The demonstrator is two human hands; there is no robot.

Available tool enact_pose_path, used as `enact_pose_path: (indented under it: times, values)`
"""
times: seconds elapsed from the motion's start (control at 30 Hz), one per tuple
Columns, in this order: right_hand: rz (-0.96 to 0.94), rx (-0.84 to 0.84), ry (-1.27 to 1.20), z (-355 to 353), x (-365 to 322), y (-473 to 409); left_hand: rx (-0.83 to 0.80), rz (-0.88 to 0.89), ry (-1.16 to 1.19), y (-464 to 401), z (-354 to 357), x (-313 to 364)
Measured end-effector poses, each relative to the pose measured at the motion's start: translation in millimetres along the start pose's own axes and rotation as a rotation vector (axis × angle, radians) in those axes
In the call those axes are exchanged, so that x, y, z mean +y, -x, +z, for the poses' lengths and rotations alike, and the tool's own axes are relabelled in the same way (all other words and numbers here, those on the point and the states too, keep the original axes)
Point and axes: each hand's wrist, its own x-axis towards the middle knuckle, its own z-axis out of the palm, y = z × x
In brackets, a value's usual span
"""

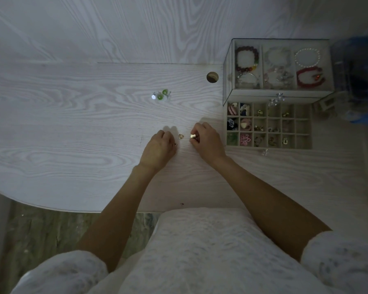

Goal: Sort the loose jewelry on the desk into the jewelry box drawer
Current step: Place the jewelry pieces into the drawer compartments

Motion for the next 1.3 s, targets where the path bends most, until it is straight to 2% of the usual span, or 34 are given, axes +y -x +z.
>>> enact_pose_path:
  times: [0.13, 0.33, 0.5, 0.67, 0.9, 1.07, 1.2, 1.3]
  values:
    - [0.015, -0.018, -0.002, -1.3, -1.4, -0.5, -0.004, 0.047, -0.011, -11.2, -1.8, 5.2]
    - [0.022, -0.021, -0.006, -1.4, -0.9, 0.4, 0.065, -0.003, 0.076, -10.8, -3.5, 5.9]
    - [0.033, -0.026, -0.012, -2.3, -1.5, 0.7, 0.082, 0.017, 0.047, -11.9, -5.8, 6.6]
    - [0.034, -0.029, -0.009, -1.9, -2.5, -0.4, 0.176, 0.08, 0.022, -15.7, -7.8, 7.8]
    - [0.04, -0.028, -0.009, -3.3, -3.8, 0.2, 0.037, 0.06, -0.026, -28.7, -1.9, 21.0]
    - [0.004, -0.081, -0.008, -25.1, -7.3, 10.6, 0.093, 0.076, -0.021, -26.3, 0.5, 19.5]
    - [0.017, 0.066, -0.041, -82.2, 16.8, 44.7, 0.163, 0.078, 0.125, -13.8, 11.6, 18.9]
    - [0.194, 0.246, -0.051, -122.9, 57.3, 77.4, 0.159, 0.063, 0.248, -6.6, 18.9, 34.9]
